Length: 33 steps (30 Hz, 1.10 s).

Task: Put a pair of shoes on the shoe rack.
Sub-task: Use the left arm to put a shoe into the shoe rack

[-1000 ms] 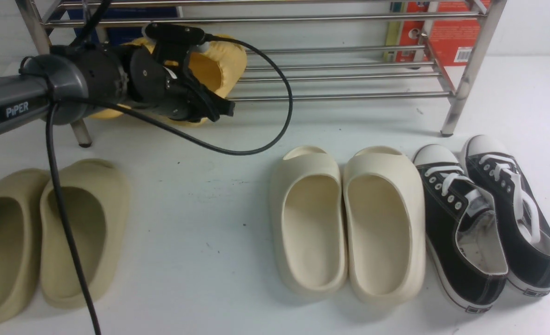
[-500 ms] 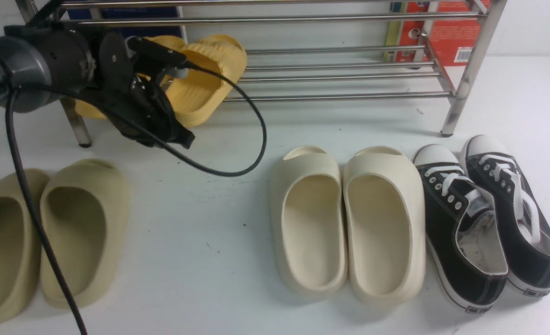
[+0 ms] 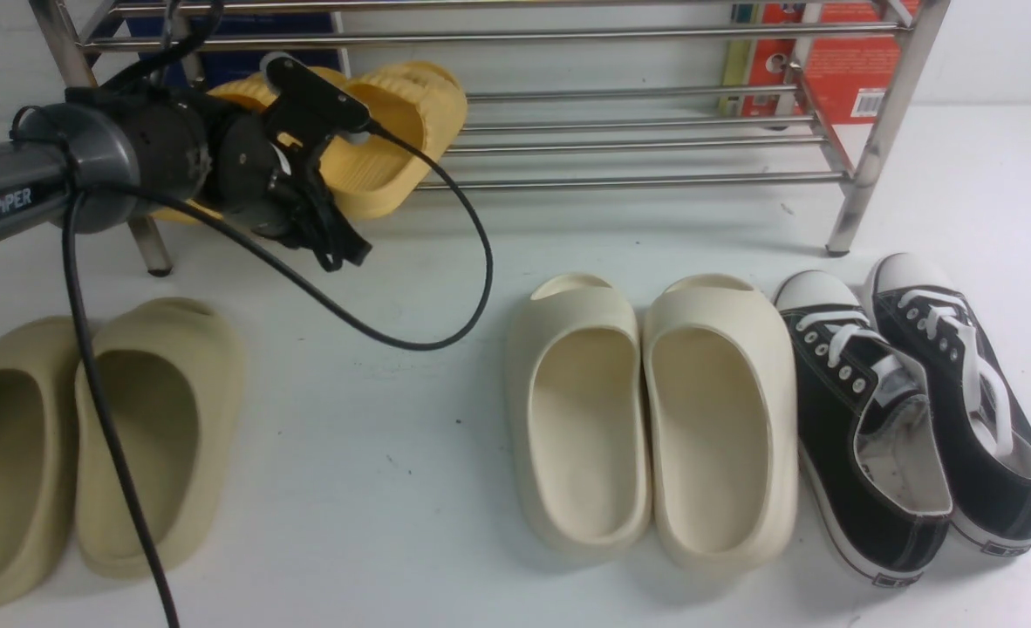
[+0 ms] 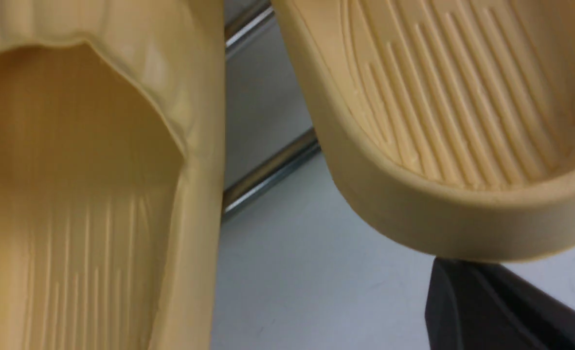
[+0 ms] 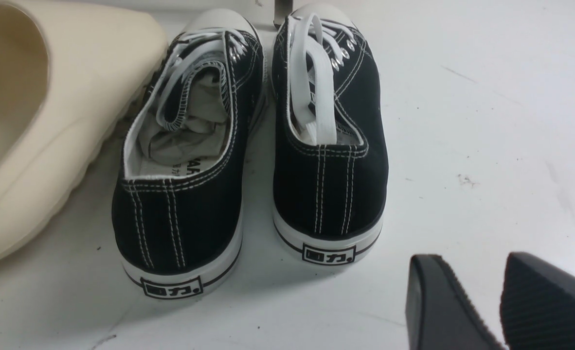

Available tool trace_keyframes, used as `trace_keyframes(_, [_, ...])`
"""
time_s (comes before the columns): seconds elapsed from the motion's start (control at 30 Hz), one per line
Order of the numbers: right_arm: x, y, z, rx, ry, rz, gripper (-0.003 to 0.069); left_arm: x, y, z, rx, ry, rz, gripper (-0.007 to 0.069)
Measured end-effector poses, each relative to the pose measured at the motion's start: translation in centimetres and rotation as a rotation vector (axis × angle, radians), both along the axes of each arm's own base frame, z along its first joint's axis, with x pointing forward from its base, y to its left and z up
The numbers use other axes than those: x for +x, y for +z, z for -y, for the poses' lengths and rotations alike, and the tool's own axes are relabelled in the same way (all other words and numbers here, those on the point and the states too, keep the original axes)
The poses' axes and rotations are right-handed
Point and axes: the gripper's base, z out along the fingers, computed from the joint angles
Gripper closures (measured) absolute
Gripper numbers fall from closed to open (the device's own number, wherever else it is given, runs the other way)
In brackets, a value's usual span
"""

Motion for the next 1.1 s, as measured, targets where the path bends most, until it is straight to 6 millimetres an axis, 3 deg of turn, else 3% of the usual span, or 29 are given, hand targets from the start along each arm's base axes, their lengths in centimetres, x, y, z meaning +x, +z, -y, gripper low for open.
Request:
trace_keyframes(0.5, [0.0,0.0,0.0,0.0,0.0,0.0,0.0419,0.0,0.3,1.1,-0.295,0.13,-0.02,0.0638])
trace_keyframes(0.93, [0.0,0.0,0.0,0.0,0.0,0.0,0.0419,-0.9,-0.3,1.6,-0.298,0.119,-0.142,0.0638])
trace_keyframes(1.1, [0.0,0.0,0.0,0.0,0.0,0.0,0.0419,-3.1,2.0,1.5,-0.315,0.132,-0.247,0.0638])
